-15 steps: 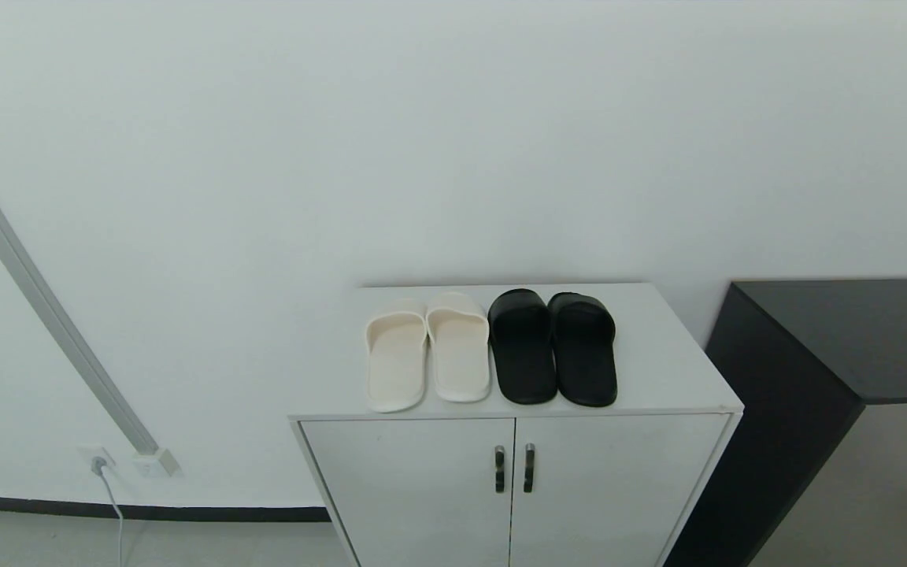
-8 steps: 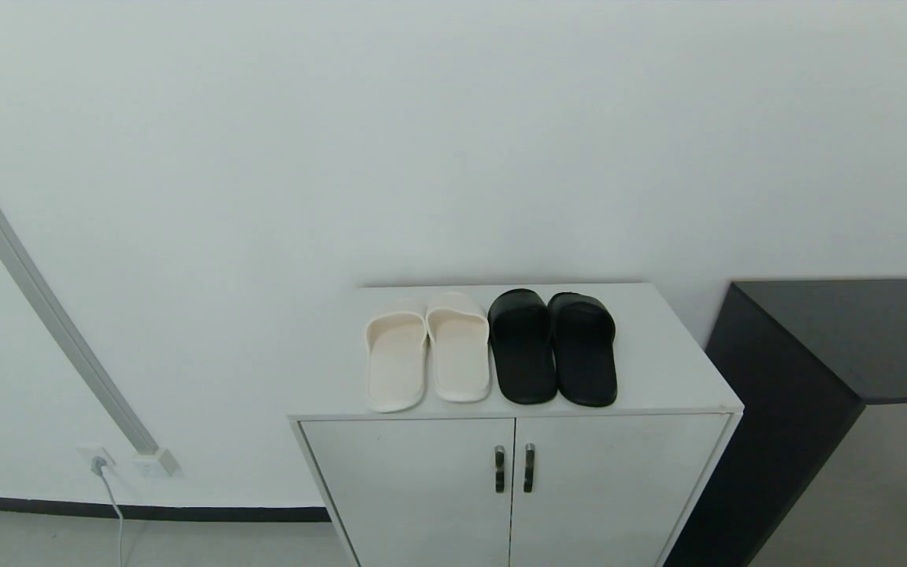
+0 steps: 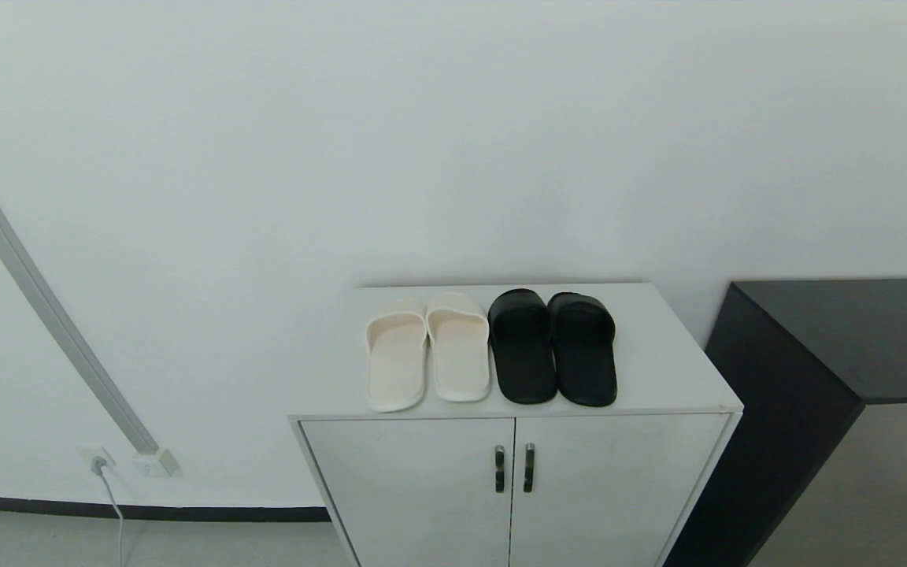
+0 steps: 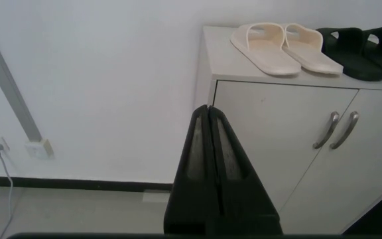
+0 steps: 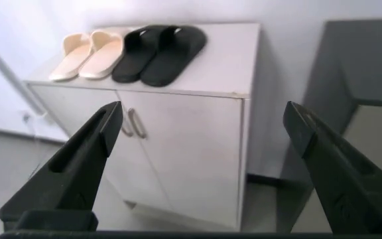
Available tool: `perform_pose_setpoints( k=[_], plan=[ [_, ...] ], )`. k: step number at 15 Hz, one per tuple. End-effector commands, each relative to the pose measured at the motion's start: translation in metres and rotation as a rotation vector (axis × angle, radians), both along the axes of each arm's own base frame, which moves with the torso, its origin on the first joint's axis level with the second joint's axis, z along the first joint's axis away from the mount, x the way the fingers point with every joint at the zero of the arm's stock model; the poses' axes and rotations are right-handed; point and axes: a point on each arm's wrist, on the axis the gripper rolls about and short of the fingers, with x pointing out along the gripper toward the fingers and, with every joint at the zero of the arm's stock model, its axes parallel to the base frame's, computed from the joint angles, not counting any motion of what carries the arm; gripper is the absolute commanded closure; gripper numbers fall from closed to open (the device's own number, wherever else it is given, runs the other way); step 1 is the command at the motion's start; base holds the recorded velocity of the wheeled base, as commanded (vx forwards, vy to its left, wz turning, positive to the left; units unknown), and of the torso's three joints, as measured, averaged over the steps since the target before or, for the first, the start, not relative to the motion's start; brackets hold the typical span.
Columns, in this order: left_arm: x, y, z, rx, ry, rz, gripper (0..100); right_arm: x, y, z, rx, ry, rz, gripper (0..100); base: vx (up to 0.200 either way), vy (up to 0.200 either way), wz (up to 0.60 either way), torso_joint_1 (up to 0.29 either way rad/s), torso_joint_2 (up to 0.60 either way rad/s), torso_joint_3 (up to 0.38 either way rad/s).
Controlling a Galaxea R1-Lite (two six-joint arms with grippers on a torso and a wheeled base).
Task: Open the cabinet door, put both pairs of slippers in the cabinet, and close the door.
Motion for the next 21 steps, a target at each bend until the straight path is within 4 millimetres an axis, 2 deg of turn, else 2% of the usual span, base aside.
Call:
perform_pose_setpoints(
  k=[1, 3, 5, 9, 12, 17, 21],
  plan=[
    [0.0, 0.0, 0.0, -0.002, 0.001, -0.001, 100, 0.062, 0.015, 0.013, -0.017, 0.172, 0.149, 0, 0.0, 0.0, 0.0, 0.0, 0.0, 0.0],
    [0.0, 0.0, 0.0, 0.0, 0.001, -0.012, 100, 0.085, 0.029, 0.024, -0.024, 0.213, 0.195, 0, 0.0, 0.0, 0.0, 0.0, 0.0, 0.0],
    [0.0, 0.0, 0.0, 0.003, 0.002, -0.014, 100, 0.109, 0.054, 0.034, -0.002, 0.21, 0.225, 0, 0.0, 0.0, 0.0, 0.0, 0.0, 0.0],
    [0.0, 0.0, 0.0, 0.006, 0.002, -0.011, 100, 0.16, 0.129, 0.041, -0.017, 0.211, 0.159, 0, 0.0, 0.0, 0.0, 0.0, 0.0, 0.0],
    [0.0, 0.0, 0.0, 0.006, 0.002, -0.009, 100, 0.183, 0.165, 0.042, 0.003, 0.218, 0.076, 0, 0.0, 0.0, 0.0, 0.0, 0.0, 0.0],
    [0.0, 0.0, 0.0, 0.006, 0.002, -0.009, 100, 0.238, 0.221, 0.017, -0.016, 0.202, -0.04, 0, 0.0, 0.0, 0.0, 0.0, 0.0, 0.0],
    [0.0, 0.0, 0.0, 0.004, 0.002, -0.009, 100, 0.287, 0.252, -0.007, -0.019, 0.173, -0.138, 0, 0.0, 0.0, 0.0, 0.0, 0.0, 0.0]
  ],
)
